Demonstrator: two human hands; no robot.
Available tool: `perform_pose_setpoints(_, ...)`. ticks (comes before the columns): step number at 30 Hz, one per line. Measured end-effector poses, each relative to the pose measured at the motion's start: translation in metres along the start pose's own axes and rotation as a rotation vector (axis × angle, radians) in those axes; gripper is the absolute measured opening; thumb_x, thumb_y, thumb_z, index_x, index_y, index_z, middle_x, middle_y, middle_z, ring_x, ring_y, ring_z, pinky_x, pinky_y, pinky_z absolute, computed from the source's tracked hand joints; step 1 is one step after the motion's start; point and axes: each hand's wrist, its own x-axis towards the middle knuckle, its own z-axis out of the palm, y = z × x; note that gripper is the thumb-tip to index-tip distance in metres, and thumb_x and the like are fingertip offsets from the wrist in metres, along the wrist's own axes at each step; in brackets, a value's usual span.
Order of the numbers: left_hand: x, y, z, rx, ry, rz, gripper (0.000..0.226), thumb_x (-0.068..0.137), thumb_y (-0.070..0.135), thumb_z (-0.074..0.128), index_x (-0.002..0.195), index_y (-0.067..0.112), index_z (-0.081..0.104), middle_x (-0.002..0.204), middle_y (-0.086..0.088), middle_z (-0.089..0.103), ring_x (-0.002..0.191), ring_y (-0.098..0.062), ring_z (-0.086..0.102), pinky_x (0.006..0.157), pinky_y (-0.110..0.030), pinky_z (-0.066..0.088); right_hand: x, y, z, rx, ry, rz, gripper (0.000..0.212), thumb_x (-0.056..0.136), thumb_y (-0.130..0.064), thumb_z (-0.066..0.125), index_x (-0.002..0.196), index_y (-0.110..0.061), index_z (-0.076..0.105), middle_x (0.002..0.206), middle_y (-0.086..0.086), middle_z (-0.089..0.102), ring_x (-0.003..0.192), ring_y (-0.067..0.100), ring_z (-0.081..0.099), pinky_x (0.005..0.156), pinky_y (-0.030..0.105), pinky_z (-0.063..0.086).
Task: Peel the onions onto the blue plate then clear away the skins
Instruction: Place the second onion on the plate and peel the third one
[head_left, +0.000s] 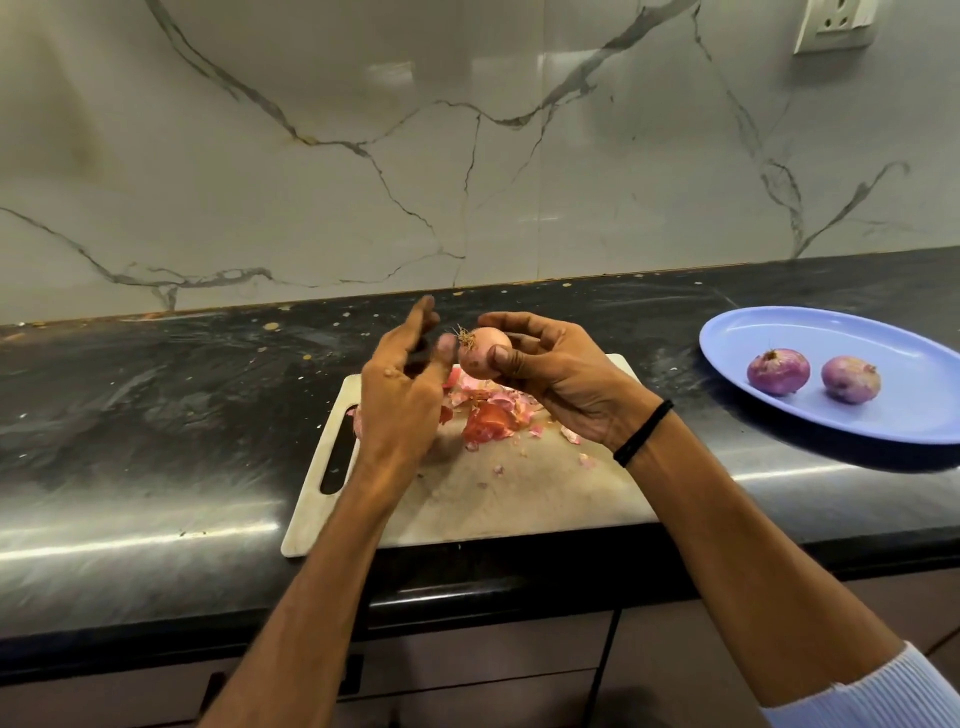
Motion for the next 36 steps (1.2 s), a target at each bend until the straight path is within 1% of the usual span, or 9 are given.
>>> perform_pose_setpoints(5, -0.002, 0.003, -0.002, -0.027, -0.122, 0.033, 0.042, 0.085, 0.027, 0.068, 0.127, 0.022, 0.065, 0.122, 0.003, 0.065, 0.106, 0.0, 0.064, 0.088, -0.013, 0.051, -0.001, 0.001, -0.002, -0.013, -0.043, -0.013, 0.053, 0.079, -0.005, 0.069, 0.129, 0.005, 0.057, 0.121, 0.027, 0.064, 0.106, 0.031, 0.067, 0.094, 0.035, 0.056)
perform_pose_setpoints(10, -0.001, 0.0, -0.005, -0.088, -0.038, -0.005, 0.022, 0.086, 0.01, 0.072, 0.108, 0.013, 0.075, 0.105, -0.003, 0.074, 0.097, -0.009, 0.071, 0.086, -0.024, 0.058, -0.004, 0.003, 0.001, -0.089, -0.048, -0.029, 0.048, 0.075, -0.012, 0.07, 0.12, 0.005, 0.063, 0.117, 0.024, 0.067, 0.106, 0.03, 0.068, 0.091, 0.034, 0.057)
perform_pose_setpoints(13, -0.003, 0.003, -0.002, -0.045, 0.019, 0.035, 0.02, 0.089, 0.007, 0.07, 0.105, 0.017, 0.073, 0.092, 0.009, 0.074, 0.087, 0.0, 0.071, 0.077, -0.014, 0.055, -0.005, 0.006, 0.002, -0.096, -0.063, -0.017, 0.05, 0.075, -0.011, 0.072, 0.121, 0.005, 0.063, 0.119, 0.029, 0.065, 0.109, 0.036, 0.066, 0.098, 0.044, 0.054)
perform_pose_setpoints(17, -0.007, 0.007, 0.004, 0.036, 0.076, 0.063, 0.021, 0.092, 0.005, 0.066, 0.104, 0.023, 0.069, 0.083, 0.022, 0.065, 0.077, 0.016, 0.064, 0.068, -0.003, 0.048, -0.004, 0.007, 0.006, -0.099, -0.046, -0.024, 0.051, 0.075, -0.006, 0.071, 0.123, 0.006, 0.061, 0.119, 0.029, 0.065, 0.105, 0.033, 0.068, 0.091, 0.038, 0.058)
perform_pose_setpoints(21, -0.004, 0.004, 0.005, -0.039, 0.132, -0.118, 0.017, 0.092, 0.012, 0.068, 0.094, 0.028, 0.074, 0.081, 0.017, 0.071, 0.076, 0.008, 0.067, 0.071, -0.011, 0.054, -0.003, 0.008, 0.009, -0.165, -0.037, -0.055, 0.045, 0.08, 0.0, 0.07, 0.123, 0.004, 0.062, 0.118, 0.025, 0.067, 0.105, 0.029, 0.069, 0.089, 0.033, 0.058)
perform_pose_setpoints(24, -0.002, 0.0, 0.005, -0.237, 0.153, -0.306, 0.011, 0.091, 0.011, 0.069, 0.09, 0.019, 0.077, 0.077, 0.005, 0.075, 0.07, -0.004, 0.069, 0.07, -0.023, 0.057, -0.003, 0.009, 0.009, -0.214, -0.036, -0.071, 0.042, 0.078, -0.001, 0.073, 0.12, 0.0, 0.064, 0.116, 0.02, 0.069, 0.105, 0.027, 0.069, 0.088, 0.031, 0.057)
perform_pose_setpoints(29, -0.002, 0.005, 0.007, -0.417, 0.167, -0.429, 0.011, 0.09, 0.009, 0.068, 0.085, 0.015, 0.076, 0.07, 0.003, 0.074, 0.061, -0.004, 0.066, 0.067, -0.026, 0.055, -0.002, 0.009, 0.009, -0.12, -0.048, -0.068, 0.045, 0.078, -0.004, 0.068, 0.122, 0.004, 0.062, 0.114, 0.02, 0.069, 0.105, 0.029, 0.069, 0.089, 0.035, 0.058)
perform_pose_setpoints(32, -0.006, 0.009, 0.005, -0.372, 0.141, -0.273, 0.011, 0.09, 0.013, 0.069, 0.091, 0.02, 0.076, 0.083, 0.003, 0.077, 0.079, -0.009, 0.072, 0.076, -0.026, 0.059, -0.002, 0.006, 0.008, -0.042, -0.057, -0.058, 0.046, 0.079, -0.006, 0.067, 0.123, 0.005, 0.061, 0.115, 0.022, 0.069, 0.107, 0.033, 0.068, 0.094, 0.041, 0.056)
perform_pose_setpoints(36, -0.007, 0.006, 0.003, -0.078, 0.046, 0.07, 0.019, 0.096, 0.016, 0.064, 0.112, 0.022, 0.07, 0.106, 0.006, 0.072, 0.1, -0.004, 0.068, 0.084, -0.018, 0.055, -0.002, 0.002, 0.008, 0.021, -0.024, -0.083, 0.047, 0.08, -0.015, 0.066, 0.122, 0.007, 0.061, 0.11, 0.021, 0.07, 0.102, 0.03, 0.069, 0.09, 0.036, 0.058)
